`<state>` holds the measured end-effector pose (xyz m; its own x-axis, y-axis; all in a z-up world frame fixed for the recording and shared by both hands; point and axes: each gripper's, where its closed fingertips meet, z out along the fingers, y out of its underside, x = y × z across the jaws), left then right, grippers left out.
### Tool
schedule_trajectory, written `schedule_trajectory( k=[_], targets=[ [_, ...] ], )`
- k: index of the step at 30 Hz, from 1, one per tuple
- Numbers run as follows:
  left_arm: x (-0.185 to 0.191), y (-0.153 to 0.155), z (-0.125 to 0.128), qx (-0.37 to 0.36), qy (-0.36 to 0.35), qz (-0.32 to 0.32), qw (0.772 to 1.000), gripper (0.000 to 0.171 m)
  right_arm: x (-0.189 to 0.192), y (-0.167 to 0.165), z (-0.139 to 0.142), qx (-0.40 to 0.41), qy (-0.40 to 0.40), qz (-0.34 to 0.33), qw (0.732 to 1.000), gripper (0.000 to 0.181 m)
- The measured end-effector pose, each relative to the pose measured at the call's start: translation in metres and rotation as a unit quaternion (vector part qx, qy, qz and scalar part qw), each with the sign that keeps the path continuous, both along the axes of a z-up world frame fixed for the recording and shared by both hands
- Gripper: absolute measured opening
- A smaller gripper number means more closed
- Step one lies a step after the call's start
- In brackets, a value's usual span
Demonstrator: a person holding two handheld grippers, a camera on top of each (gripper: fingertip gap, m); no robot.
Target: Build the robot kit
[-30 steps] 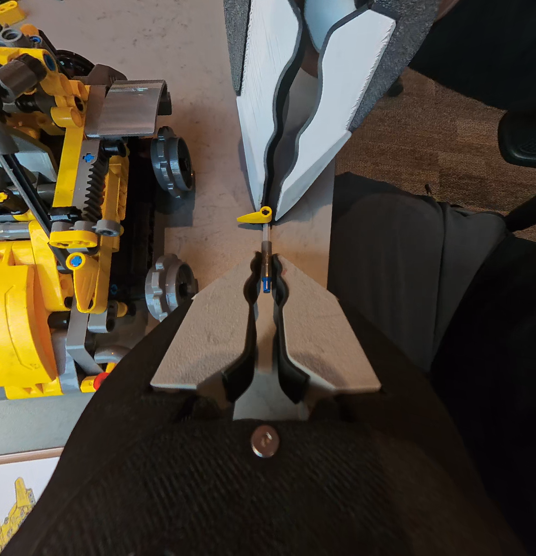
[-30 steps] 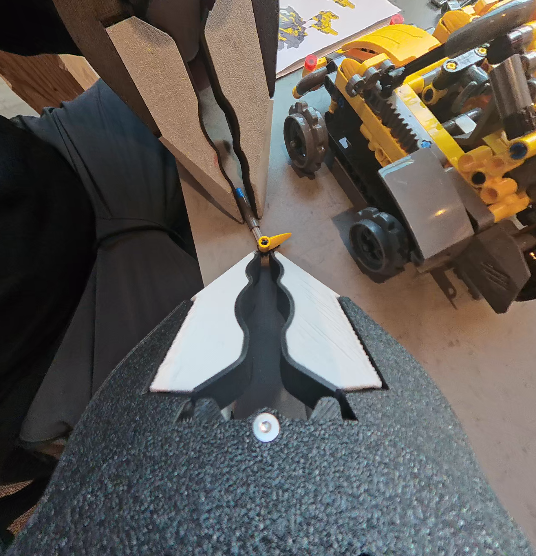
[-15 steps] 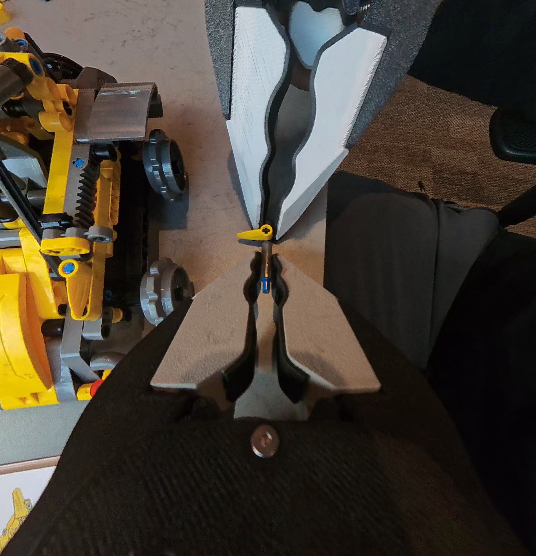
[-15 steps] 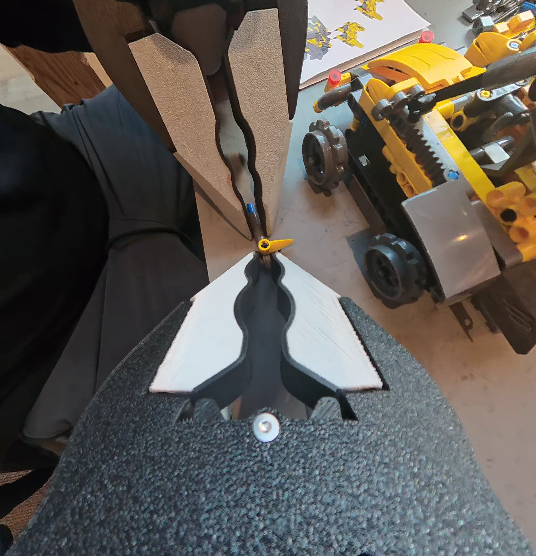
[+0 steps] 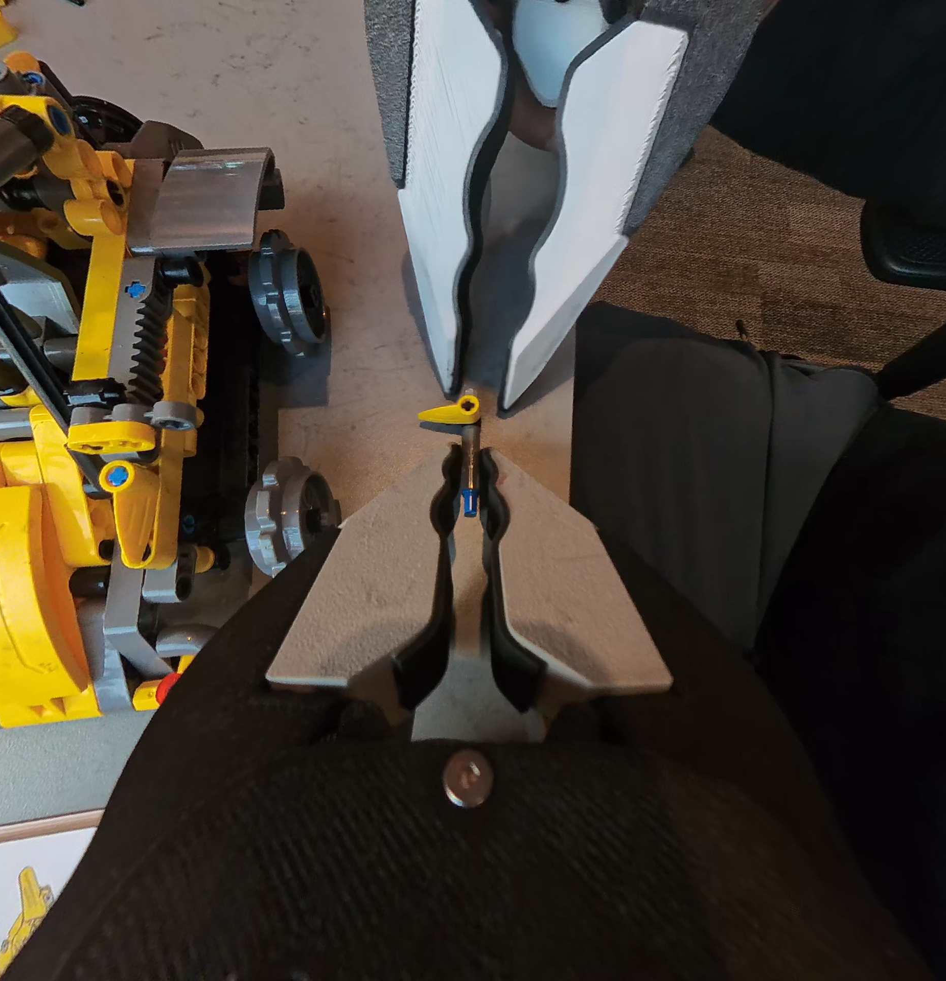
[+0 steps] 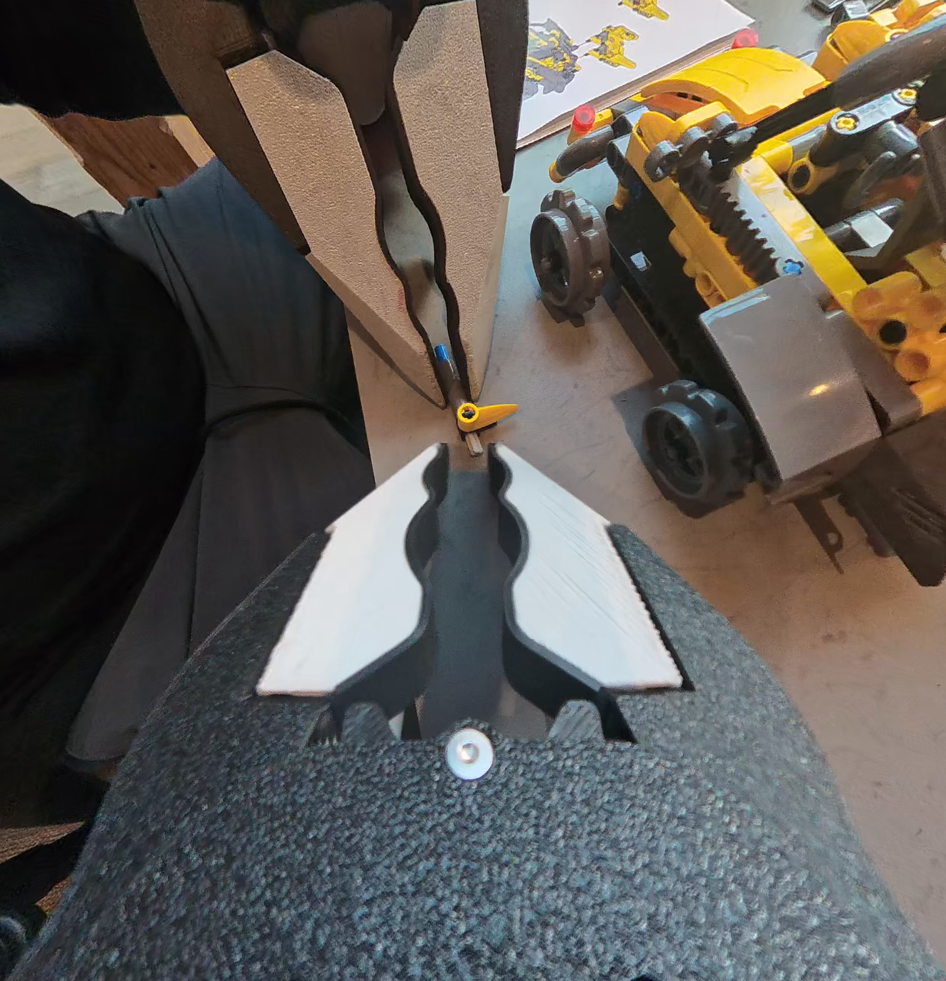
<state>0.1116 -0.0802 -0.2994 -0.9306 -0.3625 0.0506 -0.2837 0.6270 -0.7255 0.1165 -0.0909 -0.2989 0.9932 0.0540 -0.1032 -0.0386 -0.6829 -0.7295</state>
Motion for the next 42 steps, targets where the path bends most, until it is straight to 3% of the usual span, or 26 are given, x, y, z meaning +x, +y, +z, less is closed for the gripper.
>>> schedule_trajectory(
  k=[11, 26, 42],
  targets=[
    [-0.005, 0.002, 0.0, 0.003, -0.008, -0.013, 1.0, 0.003, -0.003, 0.004, -0.001, -0.002, -0.009, -0.016, 1.0, 0.003],
    [-0.009, 0.036, 0.001, 0.004, -0.011, -0.025, 1.0, 0.003, -0.014, 0.041, 0.0, -0.002, -0.002, -0.018, 1.0, 0.002],
    [-0.009, 0.036, 0.001, 0.0, -0.002, -0.025, 1.0, 0.003, -0.013, 0.041, 0.0, -0.001, -0.003, -0.018, 1.0, 0.002]
  ],
)
